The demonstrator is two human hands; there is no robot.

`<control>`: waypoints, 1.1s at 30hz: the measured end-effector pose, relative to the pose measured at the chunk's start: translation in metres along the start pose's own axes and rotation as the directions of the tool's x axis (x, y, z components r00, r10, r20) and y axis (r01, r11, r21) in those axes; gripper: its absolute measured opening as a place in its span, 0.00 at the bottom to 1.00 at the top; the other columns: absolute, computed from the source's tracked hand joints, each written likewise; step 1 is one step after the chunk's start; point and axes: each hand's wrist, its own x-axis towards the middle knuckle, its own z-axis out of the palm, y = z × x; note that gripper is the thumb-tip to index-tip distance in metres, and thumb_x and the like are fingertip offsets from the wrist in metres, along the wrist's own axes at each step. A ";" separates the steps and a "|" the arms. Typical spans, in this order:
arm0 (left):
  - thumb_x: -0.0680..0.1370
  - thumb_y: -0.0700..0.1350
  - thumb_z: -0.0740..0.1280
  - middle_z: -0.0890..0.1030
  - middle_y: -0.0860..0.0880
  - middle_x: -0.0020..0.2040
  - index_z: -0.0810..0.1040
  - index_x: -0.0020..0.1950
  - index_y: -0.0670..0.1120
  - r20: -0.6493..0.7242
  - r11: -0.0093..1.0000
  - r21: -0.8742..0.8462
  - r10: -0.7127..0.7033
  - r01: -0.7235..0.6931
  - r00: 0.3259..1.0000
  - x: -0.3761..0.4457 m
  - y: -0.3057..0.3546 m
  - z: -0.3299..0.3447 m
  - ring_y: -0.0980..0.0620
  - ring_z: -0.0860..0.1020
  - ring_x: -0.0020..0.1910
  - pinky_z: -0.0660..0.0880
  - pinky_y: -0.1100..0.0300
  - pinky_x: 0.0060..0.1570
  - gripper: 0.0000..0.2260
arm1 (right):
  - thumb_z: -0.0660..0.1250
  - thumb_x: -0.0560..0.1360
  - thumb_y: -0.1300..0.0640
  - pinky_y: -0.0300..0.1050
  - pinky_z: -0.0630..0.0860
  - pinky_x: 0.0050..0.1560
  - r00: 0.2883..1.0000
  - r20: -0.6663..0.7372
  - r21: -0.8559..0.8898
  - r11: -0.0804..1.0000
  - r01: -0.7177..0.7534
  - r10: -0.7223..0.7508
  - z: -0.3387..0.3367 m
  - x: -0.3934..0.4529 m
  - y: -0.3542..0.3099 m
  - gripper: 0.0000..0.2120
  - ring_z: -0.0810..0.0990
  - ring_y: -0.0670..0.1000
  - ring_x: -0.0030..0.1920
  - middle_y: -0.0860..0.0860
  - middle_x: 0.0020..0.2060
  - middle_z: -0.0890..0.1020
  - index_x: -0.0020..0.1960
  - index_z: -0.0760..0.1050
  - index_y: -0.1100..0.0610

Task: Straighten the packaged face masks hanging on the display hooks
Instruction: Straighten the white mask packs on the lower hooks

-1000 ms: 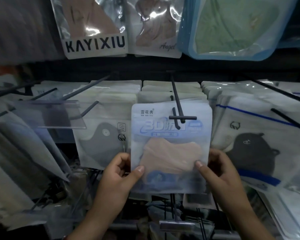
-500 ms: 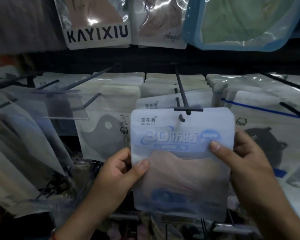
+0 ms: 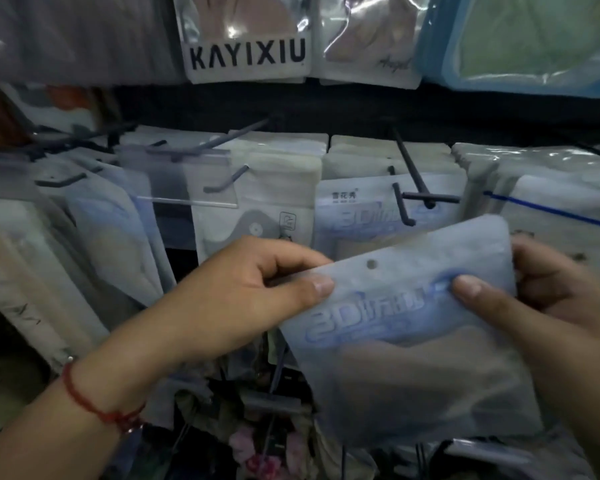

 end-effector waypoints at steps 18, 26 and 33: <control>0.71 0.50 0.72 0.84 0.44 0.39 0.82 0.42 0.47 -0.022 0.973 -0.226 -0.048 0.042 0.999 -0.035 -0.037 -0.033 0.53 0.81 0.37 0.77 0.60 0.38 0.07 | 0.69 0.73 0.47 0.53 0.60 0.70 0.849 0.241 -0.776 0.432 0.459 -0.470 0.091 -0.013 0.014 0.14 0.64 0.61 0.71 0.56 0.64 0.74 0.55 0.81 0.53; 0.72 0.46 0.74 0.80 0.47 0.35 0.83 0.36 0.48 -0.017 0.804 -0.569 -0.224 0.175 0.974 -0.072 -0.064 -0.090 0.53 0.78 0.33 0.73 0.62 0.33 0.06 | 0.70 0.72 0.50 0.42 0.65 0.41 0.865 0.334 -0.748 0.452 0.485 -0.376 0.158 -0.013 -0.002 0.07 0.74 0.50 0.43 0.45 0.39 0.76 0.43 0.74 0.51; 0.80 0.39 0.66 0.87 0.50 0.46 0.86 0.49 0.48 -0.228 0.975 -0.198 -0.148 0.103 0.962 -0.113 -0.095 -0.173 0.52 0.85 0.46 0.80 0.58 0.47 0.10 | 0.62 0.77 0.49 0.40 0.69 0.41 0.840 0.383 -0.713 0.456 0.533 -0.384 0.222 -0.009 -0.013 0.10 0.76 0.51 0.40 0.45 0.41 0.78 0.49 0.80 0.50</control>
